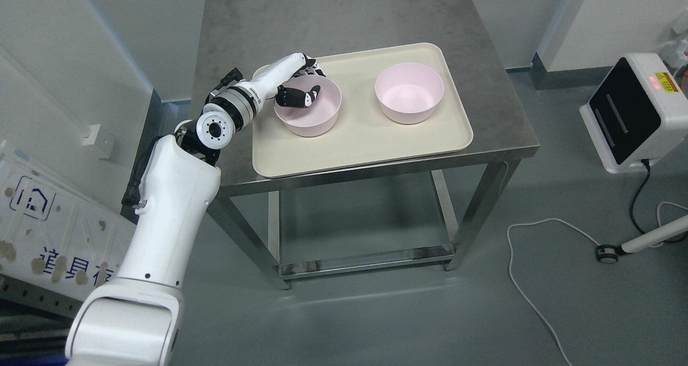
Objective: Stack pink IKEA bowls on left shelf middle
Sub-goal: 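Grasp the rim of the nearer pink bowl with the left hand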
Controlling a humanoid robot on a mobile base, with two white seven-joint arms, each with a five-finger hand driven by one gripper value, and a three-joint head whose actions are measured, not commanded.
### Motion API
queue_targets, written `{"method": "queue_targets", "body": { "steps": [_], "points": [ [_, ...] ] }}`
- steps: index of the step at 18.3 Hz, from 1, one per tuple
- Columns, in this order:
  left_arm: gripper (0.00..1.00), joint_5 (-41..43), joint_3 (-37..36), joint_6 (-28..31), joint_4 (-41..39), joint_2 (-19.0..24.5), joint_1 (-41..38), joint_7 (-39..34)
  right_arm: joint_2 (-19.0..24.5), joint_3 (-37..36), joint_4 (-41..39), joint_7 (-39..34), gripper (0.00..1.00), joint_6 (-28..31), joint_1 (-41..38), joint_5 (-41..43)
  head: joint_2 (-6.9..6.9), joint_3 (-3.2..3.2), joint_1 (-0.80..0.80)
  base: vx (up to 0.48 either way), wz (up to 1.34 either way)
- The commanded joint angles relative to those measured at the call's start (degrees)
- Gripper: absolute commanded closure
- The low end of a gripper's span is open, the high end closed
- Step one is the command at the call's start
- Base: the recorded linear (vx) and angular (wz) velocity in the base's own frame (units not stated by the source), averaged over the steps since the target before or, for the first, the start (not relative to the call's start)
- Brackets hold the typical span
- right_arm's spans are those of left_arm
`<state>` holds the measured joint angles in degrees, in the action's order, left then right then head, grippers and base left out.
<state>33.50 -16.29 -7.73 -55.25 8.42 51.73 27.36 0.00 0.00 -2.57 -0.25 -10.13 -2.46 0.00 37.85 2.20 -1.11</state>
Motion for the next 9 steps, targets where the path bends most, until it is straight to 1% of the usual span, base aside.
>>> {"method": "queue_targets", "body": {
  "steps": [1,4,6,7,9],
  "points": [
    [1.00,0.5,4.9,-1.0,0.7,-3.0,2.6,0.3,-1.0,-0.6,0.0,0.0,0.00,0.0,0.0,-0.4,0.00,0.00,0.00,0.000,0.00],
    [1.00,0.2,8.2,-0.9,-0.5,-7.4,7.8,3.9,-1.0,-0.6,0.0,0.0,0.00,0.0,0.0,-0.4,0.00,0.00,0.00,0.000,0.00],
    [1.00,0.1,7.4,-1.0,-1.0,-7.4,9.4,5.2,-1.0,-0.6,0.0,0.0,0.00,0.0,0.0,-0.4,0.00,0.00,0.00,-0.003,-0.02],
    [0.99,-0.2,4.7,-1.1,-1.0,-7.4,9.7,5.2,-1.0,-0.6,0.0,0.0,0.00,0.0,0.0,-0.4,0.00,0.00,0.00,0.002,-0.02],
    [0.99,-1.9,-5.4,-1.1,-0.9,-7.4,9.6,4.6,-1.0,-0.6,0.0,0.0,0.00,0.0,0.0,-0.4,0.00,0.00,0.00,0.001,-0.01]
  ]
}}
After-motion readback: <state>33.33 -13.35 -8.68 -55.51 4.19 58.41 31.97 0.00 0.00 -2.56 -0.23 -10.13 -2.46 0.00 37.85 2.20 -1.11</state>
